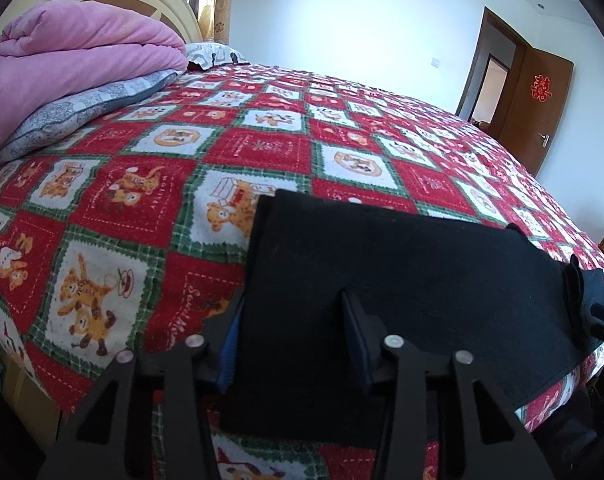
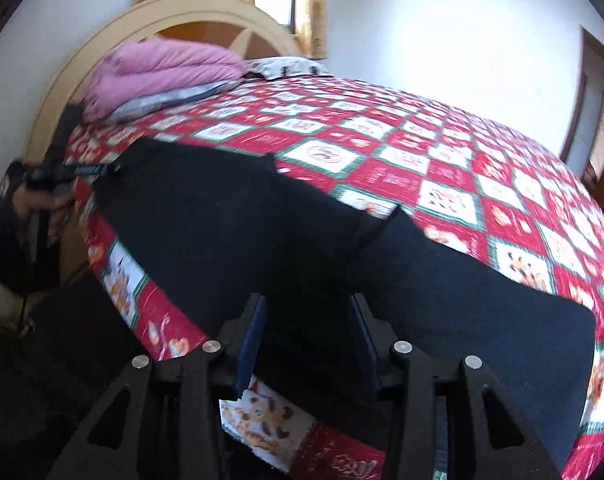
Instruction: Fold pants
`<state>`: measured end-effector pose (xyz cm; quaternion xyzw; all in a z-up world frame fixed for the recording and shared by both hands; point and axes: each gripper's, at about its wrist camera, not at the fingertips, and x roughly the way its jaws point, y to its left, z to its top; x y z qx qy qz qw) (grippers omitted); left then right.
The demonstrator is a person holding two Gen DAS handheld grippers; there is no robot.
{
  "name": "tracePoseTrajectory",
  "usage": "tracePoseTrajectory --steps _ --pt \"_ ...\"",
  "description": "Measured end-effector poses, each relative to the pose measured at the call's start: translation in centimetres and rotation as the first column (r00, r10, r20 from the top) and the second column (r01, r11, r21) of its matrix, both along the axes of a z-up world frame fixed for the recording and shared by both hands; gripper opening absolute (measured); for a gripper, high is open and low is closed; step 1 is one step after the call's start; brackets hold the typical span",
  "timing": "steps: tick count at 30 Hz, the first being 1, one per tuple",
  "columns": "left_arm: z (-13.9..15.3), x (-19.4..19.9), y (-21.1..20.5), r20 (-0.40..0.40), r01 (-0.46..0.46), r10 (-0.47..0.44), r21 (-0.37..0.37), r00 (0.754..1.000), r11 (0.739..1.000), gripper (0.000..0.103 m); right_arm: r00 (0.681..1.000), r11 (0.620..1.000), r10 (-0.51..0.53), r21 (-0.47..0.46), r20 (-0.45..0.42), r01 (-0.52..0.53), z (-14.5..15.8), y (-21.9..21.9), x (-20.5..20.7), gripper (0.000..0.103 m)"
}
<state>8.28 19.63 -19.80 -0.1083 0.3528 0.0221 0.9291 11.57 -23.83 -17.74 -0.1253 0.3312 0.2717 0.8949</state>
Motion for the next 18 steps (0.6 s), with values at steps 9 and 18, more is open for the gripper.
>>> tracePoseTrajectory --steps 9,18 --pt "0.5 -0.2 -0.2 0.000 0.035 -0.035 -0.043 0.999 0.998 0.021 0.983 0.982 -0.162 0.082 -0.084 0.169 0.0 -3.5 2.4 0.045" --pt "2.3 -0.5 0.1 0.035 0.081 -0.077 -0.126 0.996 0.989 0.014 0.958 0.958 -0.253 0.103 -0.134 0.267 0.1 -5.7 3.6 0.045"
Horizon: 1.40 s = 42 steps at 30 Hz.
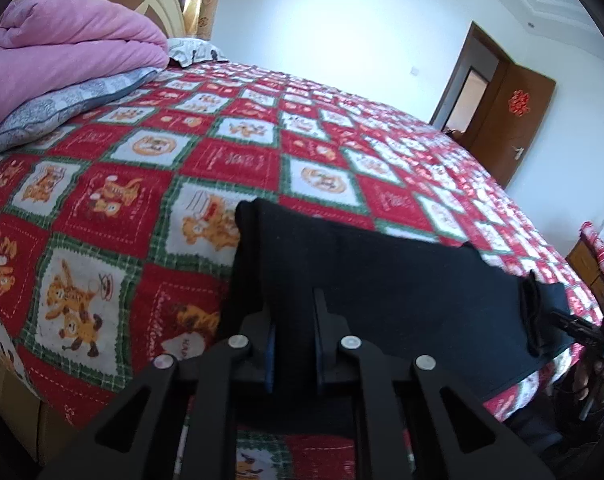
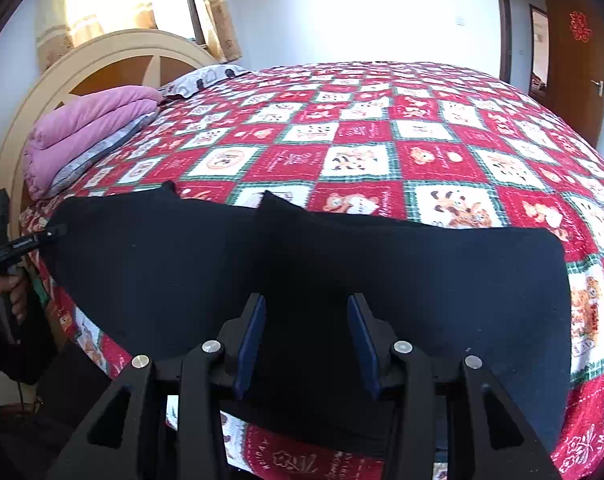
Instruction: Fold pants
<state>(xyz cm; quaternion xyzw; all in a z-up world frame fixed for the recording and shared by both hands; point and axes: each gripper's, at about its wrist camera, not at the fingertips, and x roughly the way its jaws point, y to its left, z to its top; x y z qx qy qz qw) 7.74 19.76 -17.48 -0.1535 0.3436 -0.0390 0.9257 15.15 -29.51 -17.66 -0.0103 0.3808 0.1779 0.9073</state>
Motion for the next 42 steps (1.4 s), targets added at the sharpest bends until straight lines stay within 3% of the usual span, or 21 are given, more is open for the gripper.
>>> tracePoseTrajectory --steps 3,6,14,17,18,19,21,22,26,34,38,40,42 --pt "1.5 -0.2 -0.1 0.041 0.022 -0.020 -0.060 0.999 0.998 0.013 1.000 1.000 -0.005 -0.003 -0.003 0.005 0.5 -0.1 -0.2 0.045" --pt "3.1 -0.4 -1.1 0.077 0.053 -0.049 -0.060 0.996 0.997 0.013 1.000 1.000 0.004 -0.005 0.011 -0.004 1.6 -0.3 -1.0 0.045" --pt "5.1 -0.2 -2.9 0.083 0.070 -0.071 0.010 0.994 0.997 0.013 0.999 1.000 -0.016 0.000 0.048 0.016 3.7 -2.0 -1.9 0.045" --pt "4.0 0.2 -2.2 0.044 0.031 -0.034 0.055 0.998 0.998 0.015 0.999 0.999 -0.040 0.010 0.025 0.040 3.2 -2.6 -1.4 0.045" --pt "3.3 0.4 -1.8 0.025 0.024 -0.025 0.059 0.999 0.998 0.020 0.999 0.999 -0.042 0.012 0.017 0.042 3.1 -2.6 -1.3 0.045" --pt "2.2 0.7 -1.3 -0.008 0.014 -0.014 0.064 1.000 0.998 0.025 0.999 0.999 -0.042 0.011 0.011 0.042 2.9 -2.6 -1.3 0.045" --pt "0.1 0.8 -0.3 -0.061 -0.033 0.038 0.086 0.997 0.996 0.051 0.999 0.999 -0.036 0.005 0.007 0.036 2.6 -2.3 -1.3 0.045" --pt "-0.9 0.9 0.4 -0.085 -0.046 0.053 0.082 0.995 0.996 0.054 1.000 1.000 -0.031 0.001 0.006 0.031 2.5 -2.1 -1.3 0.045" --pt "-2.6 0.4 1.7 -0.104 -0.035 0.035 0.003 0.994 0.999 0.055 1.000 1.000 -0.017 -0.015 -0.003 0.017 2.0 -1.5 -1.4 0.045" --pt "-3.8 -2.5 2.0 -0.108 0.016 -0.017 -0.010 0.994 1.000 0.056 1.000 1.000 -0.011 -0.026 -0.001 0.011 1.6 -1.0 -1.6 0.045" --pt "-3.6 -2.2 1.4 -0.090 0.021 -0.023 -0.014 0.996 1.000 0.056 1.000 0.999 -0.001 -0.033 -0.006 0.001 1.3 -0.4 -1.7 0.045" --pt "-3.7 -1.7 0.8 -0.098 0.028 -0.027 0.009 0.995 1.000 0.058 1.000 0.999 0.005 -0.038 -0.006 -0.005 1.2 -0.1 -1.8 0.045" --pt "-4.0 -1.4 0.5 -0.113 0.024 -0.019 0.044 0.993 0.999 0.053 1.000 0.999 0.011 -0.041 -0.004 -0.011 1.1 0.2 -1.8 0.045"
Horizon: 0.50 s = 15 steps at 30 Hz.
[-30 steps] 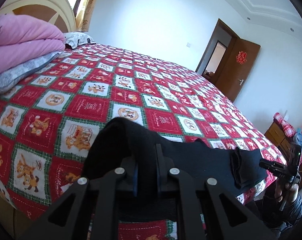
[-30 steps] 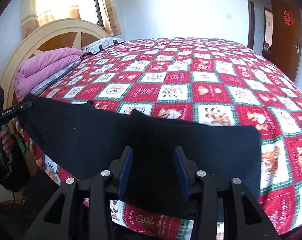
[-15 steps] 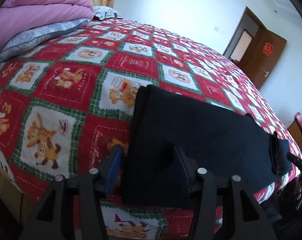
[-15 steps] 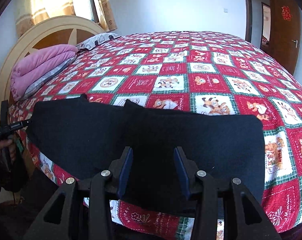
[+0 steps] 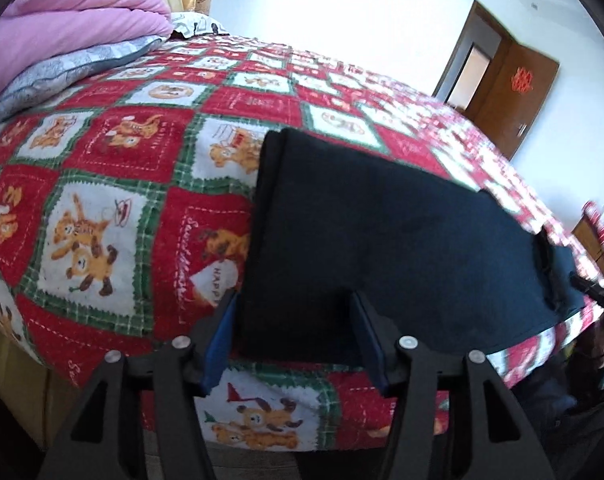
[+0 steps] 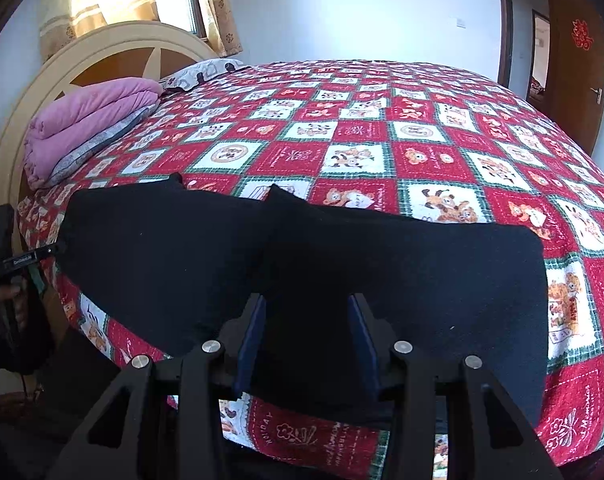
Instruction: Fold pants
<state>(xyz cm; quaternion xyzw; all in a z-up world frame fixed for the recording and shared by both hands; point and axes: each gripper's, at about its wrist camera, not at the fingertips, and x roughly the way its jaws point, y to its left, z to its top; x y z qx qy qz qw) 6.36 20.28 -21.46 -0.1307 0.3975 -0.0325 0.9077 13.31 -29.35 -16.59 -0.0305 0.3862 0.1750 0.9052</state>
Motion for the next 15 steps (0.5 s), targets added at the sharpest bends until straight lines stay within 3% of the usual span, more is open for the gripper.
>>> tracePoseTrajectory --steps 1,3,4,10,15 --pt "0.1 0.0 0.0 0.003 -0.001 0.001 0.005 1.000 1.000 0.051 1.000 1.000 0.001 0.000 0.000 -0.001 -0.1 0.1 0.0 0.045" --pt "0.3 -0.2 0.2 0.010 0.025 -0.025 -0.034 1.000 0.999 0.024 1.000 1.000 0.003 0.001 0.003 -0.003 -0.1 0.1 -0.1 0.045" --pt "0.6 -0.3 0.2 0.012 0.034 -0.033 -0.069 0.999 0.997 0.023 1.000 1.000 0.002 0.003 0.007 -0.002 0.0 0.0 -0.2 0.045" --pt "2.5 -0.8 0.1 0.044 0.020 -0.015 -0.111 0.999 0.994 0.022 0.999 0.999 -0.019 0.027 0.047 0.018 1.2 -0.6 -0.5 0.045" --pt "6.3 -1.4 -1.0 0.133 0.062 -0.045 -0.124 0.990 0.990 0.022 0.999 1.000 -0.014 0.015 0.046 0.013 1.8 -0.6 -0.6 0.045"
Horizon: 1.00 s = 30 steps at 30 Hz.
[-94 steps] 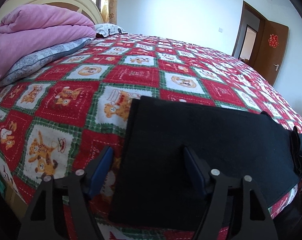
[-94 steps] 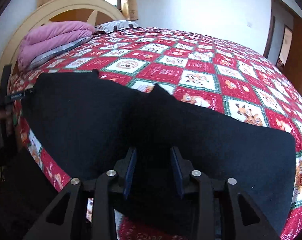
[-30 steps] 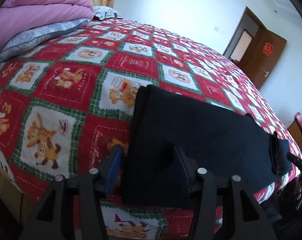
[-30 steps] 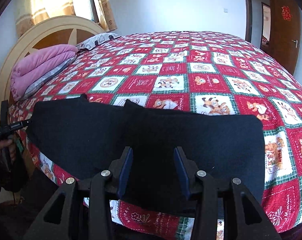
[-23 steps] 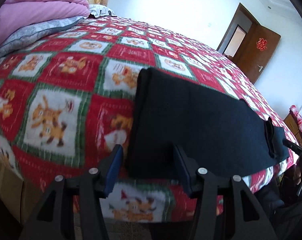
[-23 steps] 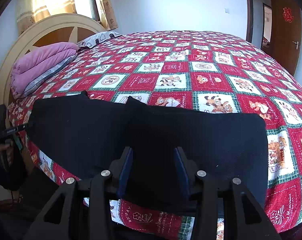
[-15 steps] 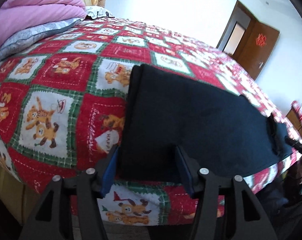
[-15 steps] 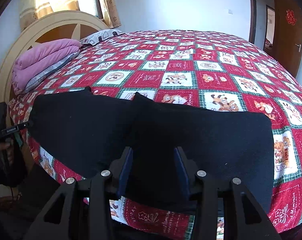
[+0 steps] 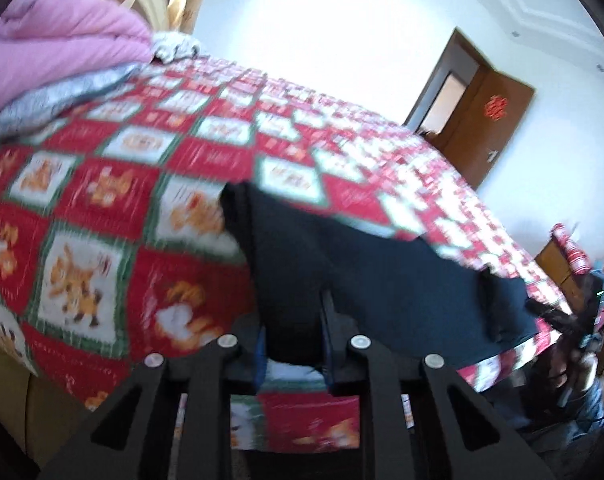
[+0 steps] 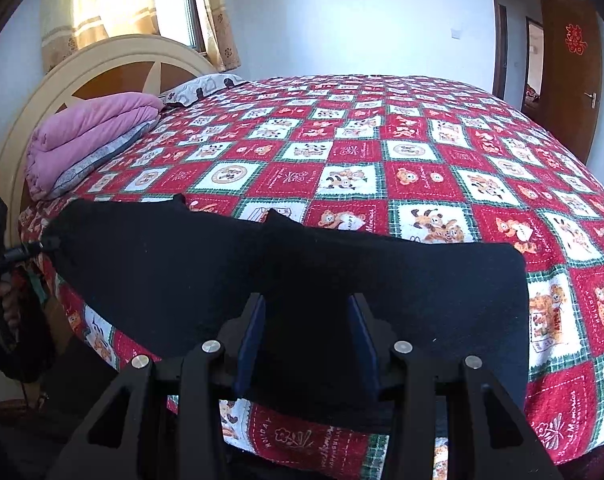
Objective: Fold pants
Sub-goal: 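Lift the pants' end with the left tool and fold it toward the right tool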
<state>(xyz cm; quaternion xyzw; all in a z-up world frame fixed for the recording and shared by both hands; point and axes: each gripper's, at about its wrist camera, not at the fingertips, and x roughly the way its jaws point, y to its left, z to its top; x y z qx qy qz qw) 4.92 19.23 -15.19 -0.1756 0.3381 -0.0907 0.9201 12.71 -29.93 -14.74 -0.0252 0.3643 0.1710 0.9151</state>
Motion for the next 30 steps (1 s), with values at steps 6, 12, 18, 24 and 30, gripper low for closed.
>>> tracePoseTrajectory --steps 6,12,18,24,30 --pt "4.9 -0.3 -4.0 0.128 0.106 -0.104 -0.005 0.986 0.994 0.022 1.000 1.000 0.009 -0.007 0.014 -0.008 1.9 -0.4 -0.8 0.045" --pt "8.4 0.5 -8.9 0.210 0.239 -0.237 0.015 0.949 0.971 0.022 0.999 0.999 -0.048 -0.017 0.003 0.048 2.6 -3.0 -1.4 0.045" --pt "10.5 1.4 -13.8 0.240 0.365 -0.362 0.034 0.901 0.930 0.022 0.991 0.991 -0.136 -0.015 -0.018 0.136 2.1 -6.7 -1.5 0.045" --pt "11.9 2.0 -19.7 0.237 0.512 -0.517 0.088 0.823 0.855 0.022 0.980 0.981 -0.196 -0.012 -0.029 0.195 1.5 -9.3 -2.2 0.045" --pt "12.2 3.3 -25.5 0.189 0.618 -0.630 0.126 0.753 0.776 0.022 0.959 0.960 -0.281 -0.010 -0.040 0.281 1.1 -12.2 -1.7 0.045"
